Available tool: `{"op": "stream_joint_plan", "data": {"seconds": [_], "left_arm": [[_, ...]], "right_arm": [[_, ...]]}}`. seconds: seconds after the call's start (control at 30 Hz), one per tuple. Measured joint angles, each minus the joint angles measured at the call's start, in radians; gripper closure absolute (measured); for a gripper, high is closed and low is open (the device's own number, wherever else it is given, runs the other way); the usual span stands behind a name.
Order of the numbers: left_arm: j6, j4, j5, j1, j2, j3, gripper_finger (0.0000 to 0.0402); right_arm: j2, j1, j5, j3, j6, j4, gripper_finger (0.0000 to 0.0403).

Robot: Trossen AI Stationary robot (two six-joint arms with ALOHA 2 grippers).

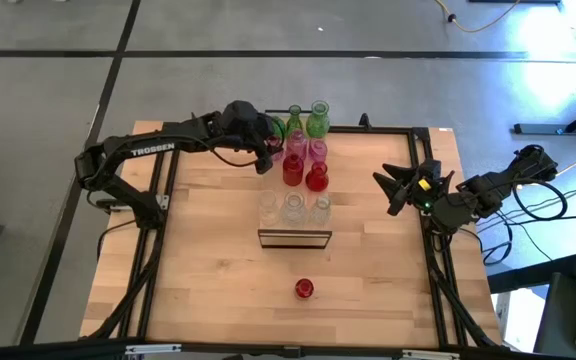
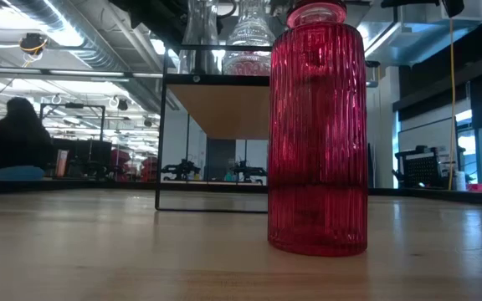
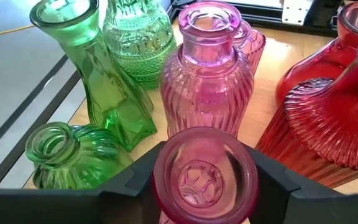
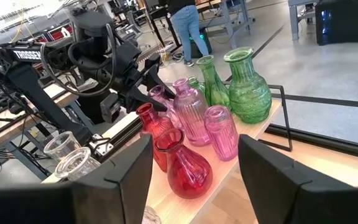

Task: Sort vases onto shelf
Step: Put the pink vase on the shelf aligned with the other pink vases

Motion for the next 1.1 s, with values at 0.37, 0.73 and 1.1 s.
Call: {"op": "stream_joint_plan", "data": {"seconds": [0.37, 0.73, 1.1], "left_arm": [[-0.025, 0.001, 0.021, 0.000, 0.000, 0.000, 0.0235], [-0.026, 0.002, 0.021, 0.000, 0.000, 0.000, 0.0235], [-0.048, 0.003, 0.023, 0.007, 0.000, 0.000, 0.0234]], "right_arm": [[0.000, 0.000, 0.000, 0.000, 0.000, -0.015, 0.0185], [0.000, 0.000, 0.000, 0.000, 0.000, -0.018, 0.0185], [0.000, 0.000, -0.001, 0.000, 0.000, -0.018, 0.0185]]}}
